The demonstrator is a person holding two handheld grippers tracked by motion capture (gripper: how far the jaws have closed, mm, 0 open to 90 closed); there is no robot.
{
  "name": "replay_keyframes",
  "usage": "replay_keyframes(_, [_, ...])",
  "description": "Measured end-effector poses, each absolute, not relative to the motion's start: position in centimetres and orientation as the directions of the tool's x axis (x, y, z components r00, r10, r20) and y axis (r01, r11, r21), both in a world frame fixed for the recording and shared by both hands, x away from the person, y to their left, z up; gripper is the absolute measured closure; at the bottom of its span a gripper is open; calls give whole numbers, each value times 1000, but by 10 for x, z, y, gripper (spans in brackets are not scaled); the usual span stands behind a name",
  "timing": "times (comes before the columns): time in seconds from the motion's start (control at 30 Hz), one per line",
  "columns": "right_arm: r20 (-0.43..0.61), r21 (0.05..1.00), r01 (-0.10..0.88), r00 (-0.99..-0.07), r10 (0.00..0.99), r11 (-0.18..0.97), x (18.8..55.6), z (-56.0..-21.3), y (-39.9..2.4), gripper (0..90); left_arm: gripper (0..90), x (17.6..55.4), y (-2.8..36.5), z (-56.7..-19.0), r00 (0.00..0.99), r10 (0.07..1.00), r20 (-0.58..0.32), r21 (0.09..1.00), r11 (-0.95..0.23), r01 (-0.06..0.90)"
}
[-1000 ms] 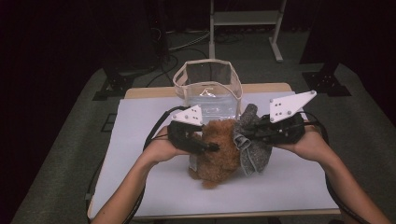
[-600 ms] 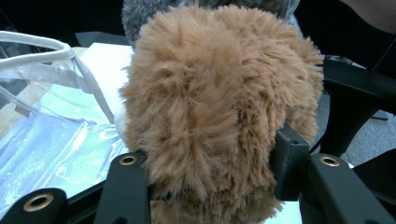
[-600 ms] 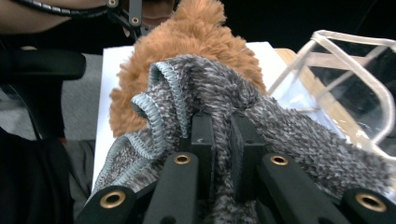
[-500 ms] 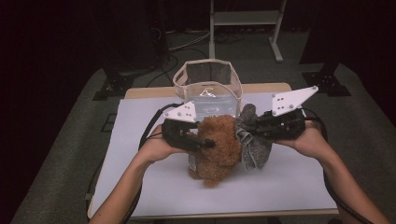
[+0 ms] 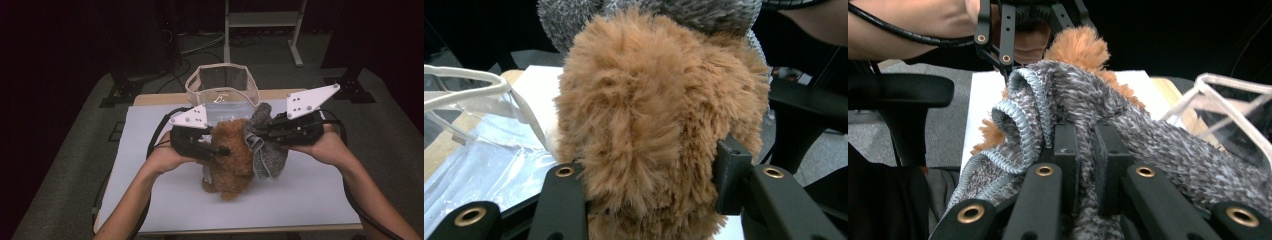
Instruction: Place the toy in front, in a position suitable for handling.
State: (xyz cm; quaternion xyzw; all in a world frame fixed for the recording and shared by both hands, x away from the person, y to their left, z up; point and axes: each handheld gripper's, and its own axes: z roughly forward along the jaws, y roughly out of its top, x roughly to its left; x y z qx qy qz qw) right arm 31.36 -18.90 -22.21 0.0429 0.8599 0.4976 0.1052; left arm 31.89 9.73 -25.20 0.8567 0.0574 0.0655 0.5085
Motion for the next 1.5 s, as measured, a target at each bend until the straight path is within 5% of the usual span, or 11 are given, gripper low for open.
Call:
replay_keyframes(0.33, [-164, 834, -52, -974, 158, 549, 322, -225, -162, 818, 490, 324, 116, -267, 977, 213, 20, 864, -495, 90])
replay_keyframes(0.37, [-153, 821, -32, -974, 166, 570, 328, -236, -158, 817, 400, 328, 117, -274, 976, 217, -5, 860, -497, 115])
replay_keyframes(0.57, [-132, 835, -19, -977, 166, 550, 330, -244, -162, 817, 203, 330, 114, -273, 978, 210, -4, 848, -517, 115])
replay_keyframes(0.83, [-121, 838, -23, -982, 145, 545, 326, -246, -163, 816, 106, 331, 99, -273, 986, 164, -2, 823, -560, 95])
replay_keyframes(0.9, [-135, 823, -37, -982, 132, 567, 322, -250, -158, 816, 141, 327, 93, -279, 991, 132, 10, 804, -590, 70])
replay_keyframes(1.0, [-137, 820, -43, -983, 121, 571, 321, -254, -159, 815, 364, 325, 95, -283, 991, 129, 38, 804, -593, 47])
replay_keyframes(1.07, [-133, 830, -40, -983, 129, 556, 320, -253, -164, 815, 427, 324, 98, -285, 990, 138, 32, 820, -570, 53])
replay_keyframes(1.5, [-26, 901, 62, -980, 196, 430, 321, -286, -215, 814, 444, 317, 101, -284, 991, 127, 40, 838, -545, 36])
